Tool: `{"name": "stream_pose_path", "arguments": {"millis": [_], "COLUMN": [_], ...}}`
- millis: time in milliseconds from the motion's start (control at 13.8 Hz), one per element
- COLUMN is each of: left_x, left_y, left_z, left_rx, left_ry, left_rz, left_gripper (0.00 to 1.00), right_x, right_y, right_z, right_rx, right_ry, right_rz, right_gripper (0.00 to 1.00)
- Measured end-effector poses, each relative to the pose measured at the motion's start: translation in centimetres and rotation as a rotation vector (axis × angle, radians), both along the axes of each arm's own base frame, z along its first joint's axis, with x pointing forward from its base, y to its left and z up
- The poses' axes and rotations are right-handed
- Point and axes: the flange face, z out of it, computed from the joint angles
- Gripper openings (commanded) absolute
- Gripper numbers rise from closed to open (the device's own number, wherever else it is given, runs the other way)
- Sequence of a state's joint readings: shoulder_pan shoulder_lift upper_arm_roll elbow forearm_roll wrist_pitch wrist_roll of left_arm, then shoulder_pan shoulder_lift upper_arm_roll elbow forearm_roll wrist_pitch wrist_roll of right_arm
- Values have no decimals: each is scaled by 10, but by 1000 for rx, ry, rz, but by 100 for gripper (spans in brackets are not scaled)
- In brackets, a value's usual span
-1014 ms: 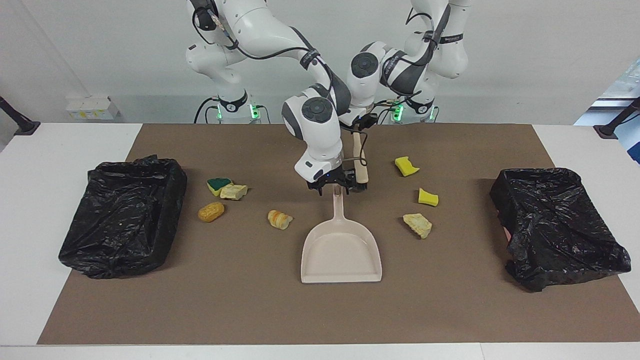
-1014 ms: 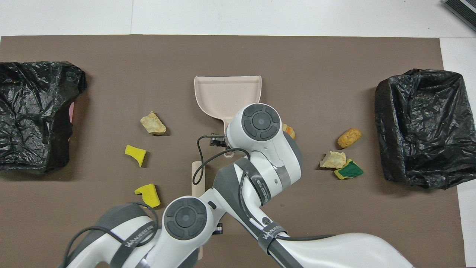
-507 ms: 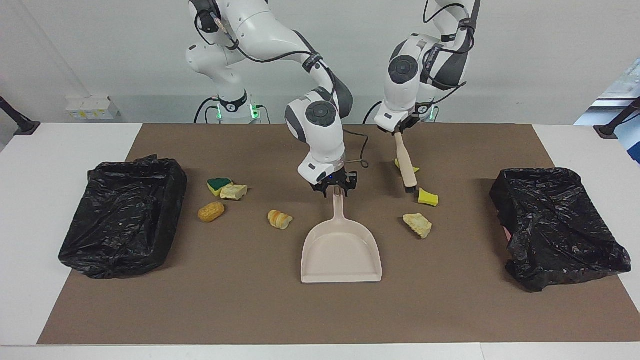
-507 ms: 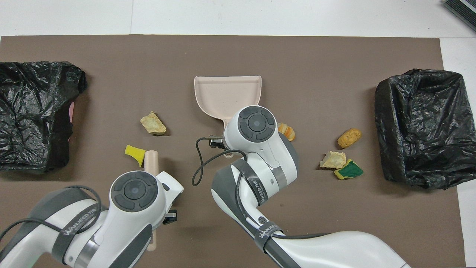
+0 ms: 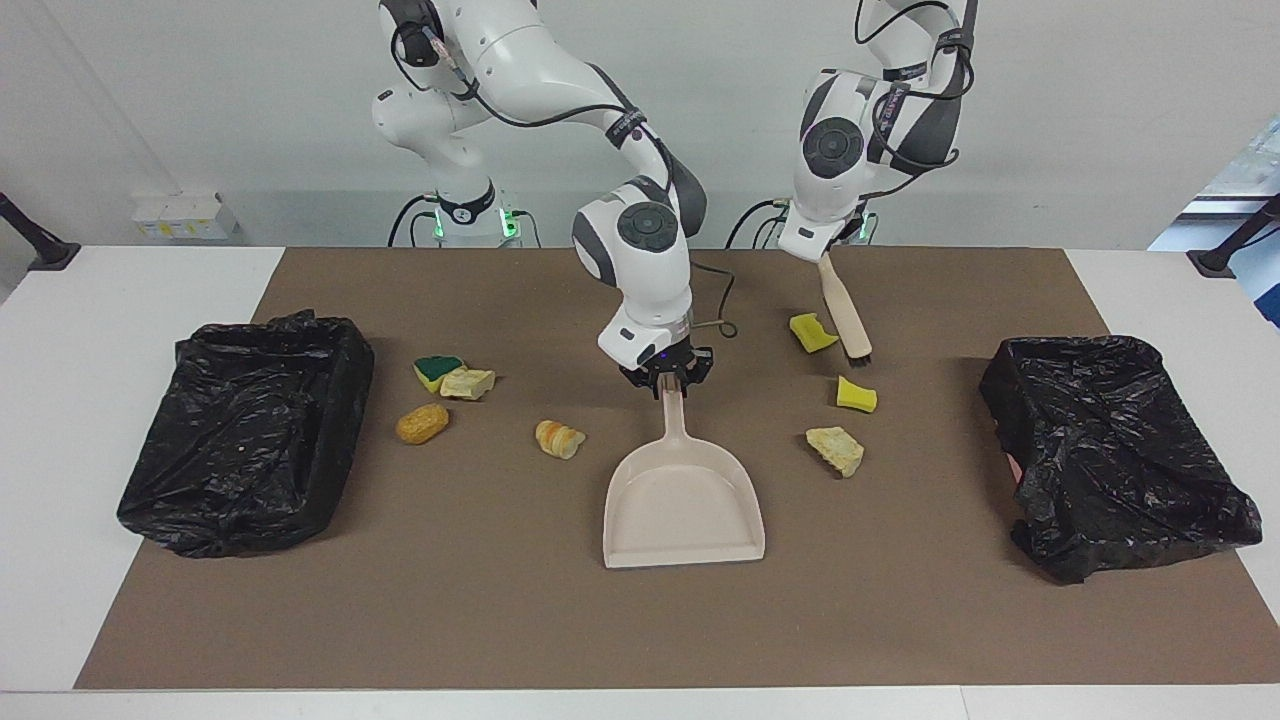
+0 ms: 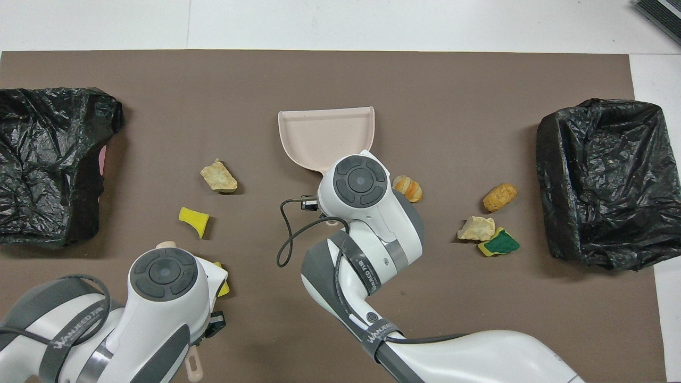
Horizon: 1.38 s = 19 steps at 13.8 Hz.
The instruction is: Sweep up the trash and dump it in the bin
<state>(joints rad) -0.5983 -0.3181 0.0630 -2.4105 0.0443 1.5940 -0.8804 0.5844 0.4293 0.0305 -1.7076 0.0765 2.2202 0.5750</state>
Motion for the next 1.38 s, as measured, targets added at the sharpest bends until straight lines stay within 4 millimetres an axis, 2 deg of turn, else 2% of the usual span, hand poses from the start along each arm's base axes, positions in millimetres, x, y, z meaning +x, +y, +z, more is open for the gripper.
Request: {"name": "stream_pose_path", "arguments": {"millis": [217,362,507,725,1087,1377], "left_x": [-16,-21,-25,-27,-15,3], "left_y": [5,2,-5,-16,-30,-27], "left_z": [-6,-9,-15,-27,-34,-42], "left_rx": [31,21,-6,-41,-102,-131], "left_ry": [-7,1,4,-53,-131,-168], "left_rz": [103,175,243,333,456,484], "left_gripper": [0,0,0,0,0,0], "right_x": [-8,-13,-14,-13,-6,-15], "right_y": [3,3,-5,-30,-91,-109], "right_z": [6,19,34,51,68,73], "right_rx": [-20,-25,-33,-54,-83,-188], "right_ry": [15,17,23,63,167,210], "right_rz": [147,220,277,412,770,1007], "right_gripper": [0,0,0,0,0,0]}}
